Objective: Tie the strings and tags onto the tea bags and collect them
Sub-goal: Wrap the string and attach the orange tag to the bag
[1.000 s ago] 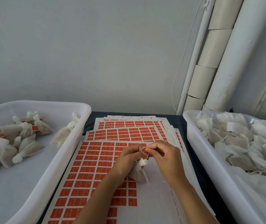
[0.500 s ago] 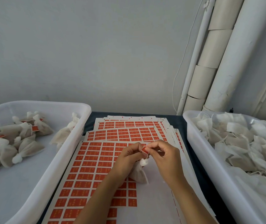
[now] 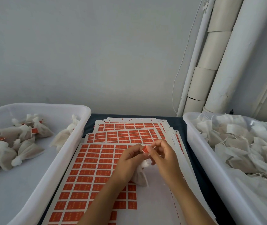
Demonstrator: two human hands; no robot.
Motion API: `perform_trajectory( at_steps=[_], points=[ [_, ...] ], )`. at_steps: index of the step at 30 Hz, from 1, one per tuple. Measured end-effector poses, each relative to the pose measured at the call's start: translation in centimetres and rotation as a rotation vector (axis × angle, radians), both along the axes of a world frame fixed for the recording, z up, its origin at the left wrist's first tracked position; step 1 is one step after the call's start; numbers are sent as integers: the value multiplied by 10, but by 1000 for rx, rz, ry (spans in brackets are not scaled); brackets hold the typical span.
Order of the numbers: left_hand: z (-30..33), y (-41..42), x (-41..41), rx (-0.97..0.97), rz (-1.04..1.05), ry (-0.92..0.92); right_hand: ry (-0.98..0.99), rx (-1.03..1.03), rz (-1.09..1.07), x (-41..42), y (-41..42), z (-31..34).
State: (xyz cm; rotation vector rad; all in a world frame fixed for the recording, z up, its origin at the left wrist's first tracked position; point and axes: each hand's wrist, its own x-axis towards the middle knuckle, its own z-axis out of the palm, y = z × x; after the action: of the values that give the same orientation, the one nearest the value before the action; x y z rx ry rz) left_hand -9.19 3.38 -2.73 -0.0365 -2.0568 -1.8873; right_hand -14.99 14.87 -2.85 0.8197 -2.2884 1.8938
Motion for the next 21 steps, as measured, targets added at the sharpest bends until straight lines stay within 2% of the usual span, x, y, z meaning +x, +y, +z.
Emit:
perform_trajectory(
  at_steps=[4,9,14,21],
  points=[
    [-2,1,0,3,14,8,-19,69,99,3,-2,-2],
    [-3,0,-2,23,1,26,7,60,121,1,-1,-2],
    [-5,0,-3,22,0,13,-57,17,135,4,-4,-1],
    [-8,1,-4,-64,60,74,-95,11,187,7,-4,1]
  ],
)
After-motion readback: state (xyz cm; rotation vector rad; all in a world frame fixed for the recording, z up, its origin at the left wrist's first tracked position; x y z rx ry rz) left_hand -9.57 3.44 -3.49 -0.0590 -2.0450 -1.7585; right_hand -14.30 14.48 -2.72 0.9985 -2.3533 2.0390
